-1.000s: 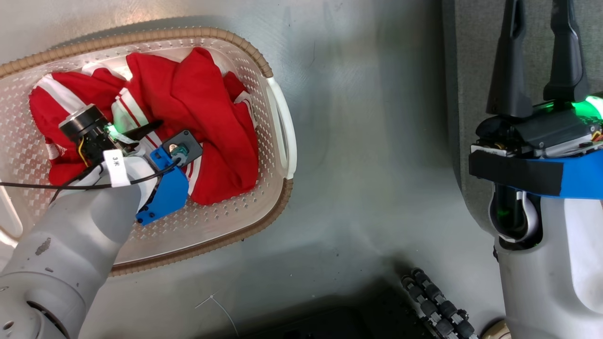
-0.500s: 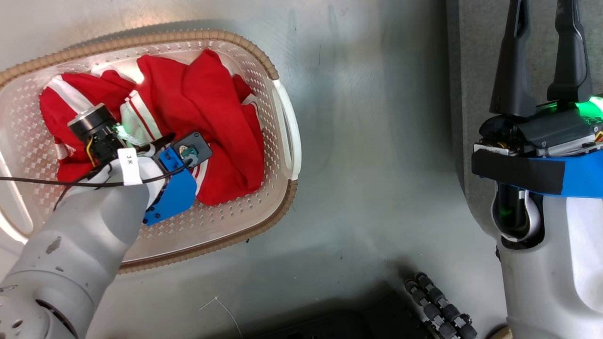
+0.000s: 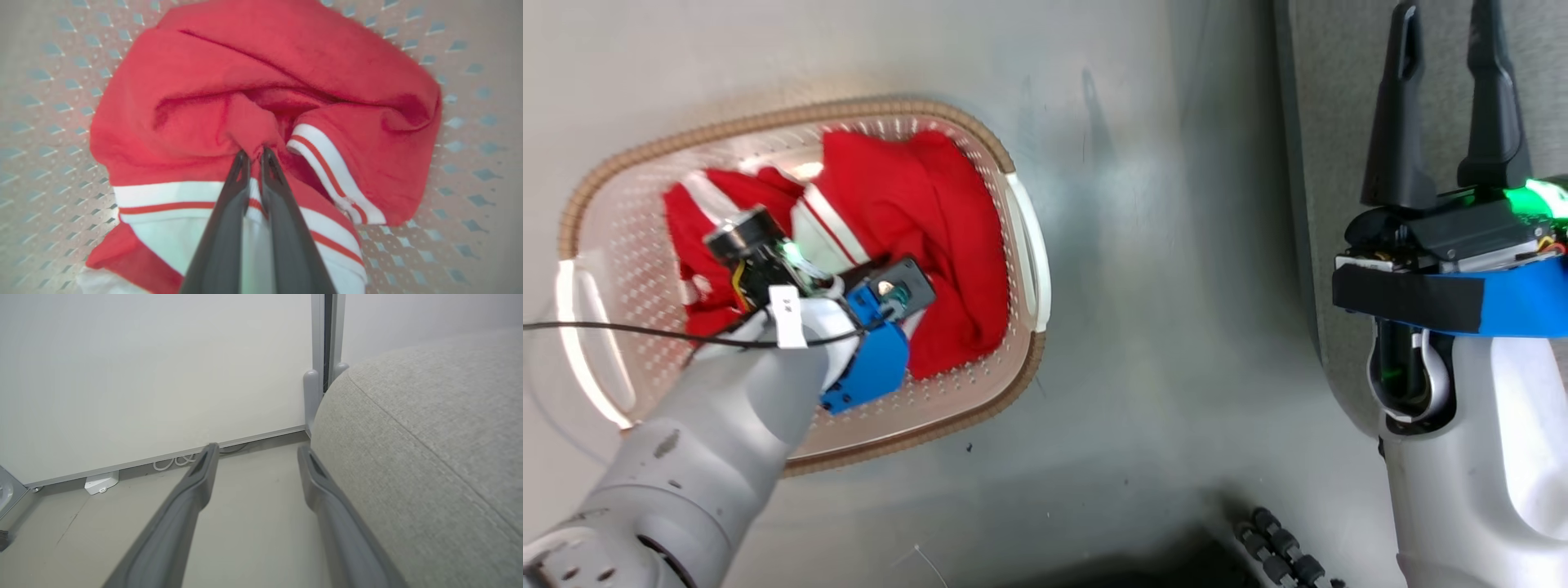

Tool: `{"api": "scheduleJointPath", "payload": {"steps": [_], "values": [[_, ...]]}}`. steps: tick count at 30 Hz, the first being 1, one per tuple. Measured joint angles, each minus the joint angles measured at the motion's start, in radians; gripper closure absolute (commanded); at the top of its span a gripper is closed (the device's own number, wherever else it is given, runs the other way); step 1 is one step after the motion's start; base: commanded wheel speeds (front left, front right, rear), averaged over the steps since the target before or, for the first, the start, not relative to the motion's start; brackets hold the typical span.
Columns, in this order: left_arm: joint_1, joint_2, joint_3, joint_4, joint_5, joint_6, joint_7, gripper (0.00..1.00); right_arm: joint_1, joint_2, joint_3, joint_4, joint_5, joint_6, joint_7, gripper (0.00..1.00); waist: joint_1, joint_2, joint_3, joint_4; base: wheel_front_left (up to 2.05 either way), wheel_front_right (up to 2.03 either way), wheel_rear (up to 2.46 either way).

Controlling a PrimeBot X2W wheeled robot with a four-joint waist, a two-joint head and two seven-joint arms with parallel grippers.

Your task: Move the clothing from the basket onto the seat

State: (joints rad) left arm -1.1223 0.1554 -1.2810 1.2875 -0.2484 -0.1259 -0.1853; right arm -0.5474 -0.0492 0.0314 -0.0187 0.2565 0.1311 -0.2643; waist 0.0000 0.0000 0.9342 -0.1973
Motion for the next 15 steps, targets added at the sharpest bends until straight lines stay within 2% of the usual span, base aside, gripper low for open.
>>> {"api": "scheduleJointPath", "payload": {"steps": [15], "values": [[0.091, -0.05, 0.019, -0.063, -0.091, -0.002, -0.073, 1.0, 0.062, 0.0, -0.023, 0.067, -0.032, 0.0, 0.0, 0.0, -0.0001, 0.0, -0.192, 0.046, 0.0, 0.0, 0.0]]}}
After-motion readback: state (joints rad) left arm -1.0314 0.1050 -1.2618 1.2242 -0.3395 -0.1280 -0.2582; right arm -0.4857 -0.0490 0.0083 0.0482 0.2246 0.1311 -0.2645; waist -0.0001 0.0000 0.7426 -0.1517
